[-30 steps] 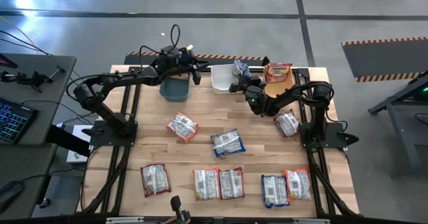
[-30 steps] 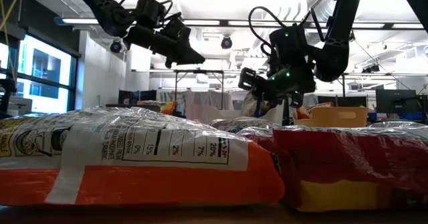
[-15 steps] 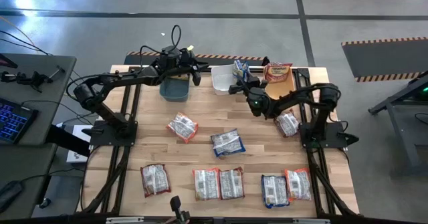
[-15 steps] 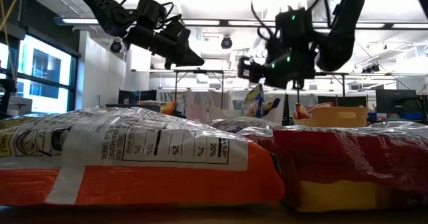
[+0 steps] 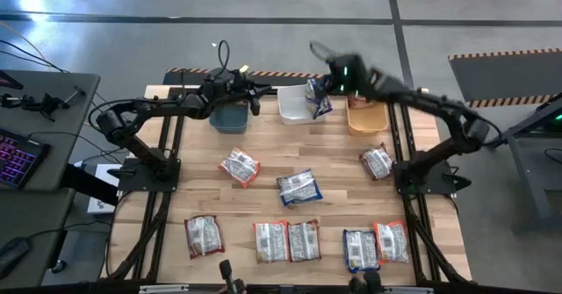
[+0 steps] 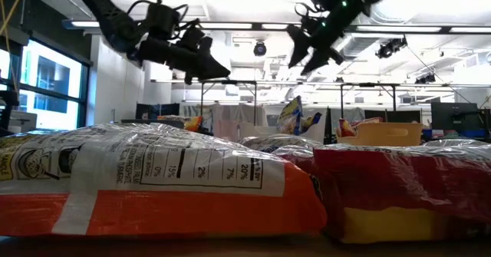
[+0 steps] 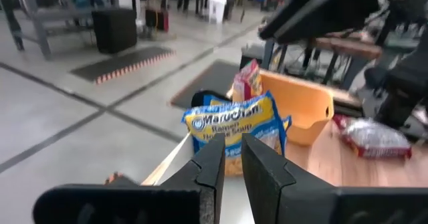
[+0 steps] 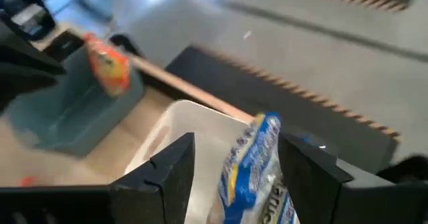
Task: Sort Maruchan noodles
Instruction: Put the top blue noodle pack into the white bin
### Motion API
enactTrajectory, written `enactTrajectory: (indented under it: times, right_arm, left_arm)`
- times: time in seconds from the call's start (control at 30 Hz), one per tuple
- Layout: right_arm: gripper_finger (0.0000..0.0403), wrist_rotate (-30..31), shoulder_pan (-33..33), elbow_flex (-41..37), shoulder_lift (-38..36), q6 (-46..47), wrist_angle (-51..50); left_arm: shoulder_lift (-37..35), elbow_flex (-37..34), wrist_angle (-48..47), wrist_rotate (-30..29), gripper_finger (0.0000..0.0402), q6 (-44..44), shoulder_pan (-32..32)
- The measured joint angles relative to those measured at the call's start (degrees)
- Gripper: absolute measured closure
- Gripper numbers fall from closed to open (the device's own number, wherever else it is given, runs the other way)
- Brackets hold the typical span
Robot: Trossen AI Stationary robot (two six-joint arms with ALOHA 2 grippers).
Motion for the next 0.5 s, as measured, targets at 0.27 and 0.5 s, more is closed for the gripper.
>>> enactTrajectory:
  times: [0.27, 0.5]
  right_arm:
    - [0.0191, -18.24, -7.37, 27.33, 19.27, -5.27, -31.09]
    - [0.0137, -18.11, -7.66, 43.48, 33.77, -7.49, -44.94]
  left_arm:
    - [0.0, -4.09, 3.55, -0.03, 0.0378, -1.44, 0.0]
    - [0.0, -4.42, 2.51, 0.07, 0.0378, -0.13, -0.07]
